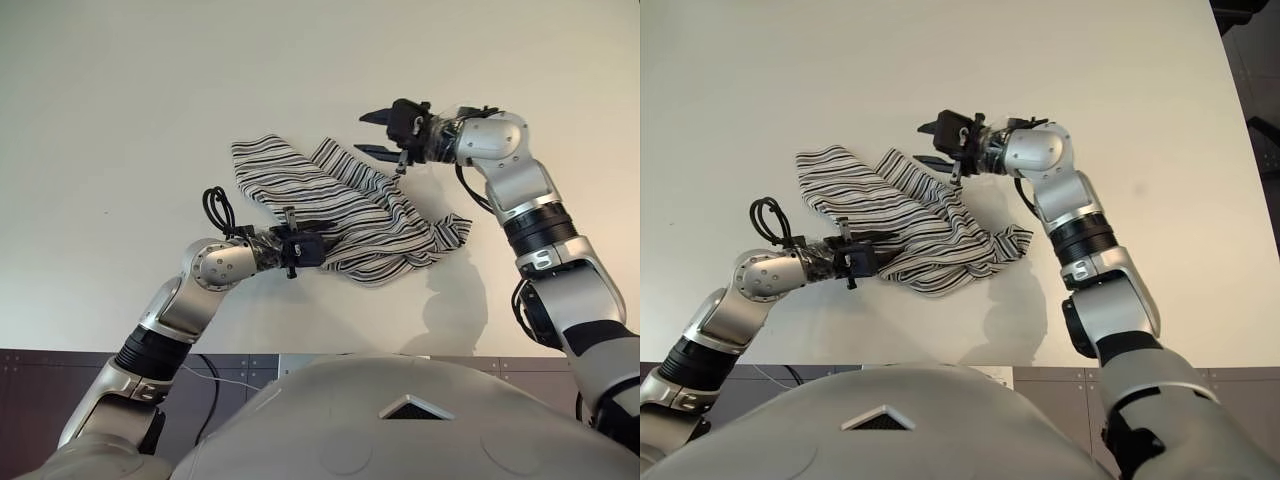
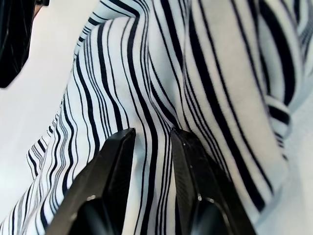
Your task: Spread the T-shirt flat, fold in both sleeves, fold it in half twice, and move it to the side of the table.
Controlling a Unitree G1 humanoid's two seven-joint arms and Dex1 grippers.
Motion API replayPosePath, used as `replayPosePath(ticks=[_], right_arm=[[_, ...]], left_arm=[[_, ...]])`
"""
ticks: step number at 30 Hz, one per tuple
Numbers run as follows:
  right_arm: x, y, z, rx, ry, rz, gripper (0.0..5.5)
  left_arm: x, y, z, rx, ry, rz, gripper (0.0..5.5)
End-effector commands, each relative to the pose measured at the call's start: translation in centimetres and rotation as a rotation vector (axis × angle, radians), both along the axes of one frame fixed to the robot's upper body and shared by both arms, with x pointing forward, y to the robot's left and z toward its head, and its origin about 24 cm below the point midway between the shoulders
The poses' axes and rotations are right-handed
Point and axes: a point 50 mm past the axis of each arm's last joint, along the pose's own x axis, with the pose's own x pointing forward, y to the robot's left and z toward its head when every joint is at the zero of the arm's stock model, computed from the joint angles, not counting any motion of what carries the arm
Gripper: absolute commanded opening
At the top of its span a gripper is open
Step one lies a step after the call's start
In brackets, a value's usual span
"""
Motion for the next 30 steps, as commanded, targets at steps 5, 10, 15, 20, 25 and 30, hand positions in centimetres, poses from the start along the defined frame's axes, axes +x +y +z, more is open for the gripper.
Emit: replayPosePath(ticks=[5,10,15,20,25,30], right_arm=[[0.3,-0.9,-4.6,-0.300,0.077,0.045,1.94],[1.6,-5.8,-4.5,-0.327,0.126,-0.125,1.94],[-0.1,-14.2,-7.0,-0.633,0.127,-0.337,1.94],[1.2,-17.5,-4.5,-0.506,0.036,-0.615,1.94],[3.9,-14.7,2.7,-0.024,-0.161,-0.547,1.94],[-4.3,-12.8,4.6,-0.058,-0.184,-0.026,1.94]], left_arm=[[0.2,0.1,0.2,0.029,-0.004,-0.042,1.35],[-0.1,1.2,0.0,0.051,0.013,-0.022,1.35],[0.7,2.7,0.4,0.107,-0.005,-0.001,1.35],[3.2,2.8,2.1,0.050,-0.120,0.080,1.35],[3.5,2.5,2.5,-0.014,-0.155,0.119,1.35],[2.8,2.9,1.4,-0.003,-0.135,0.157,1.35]])
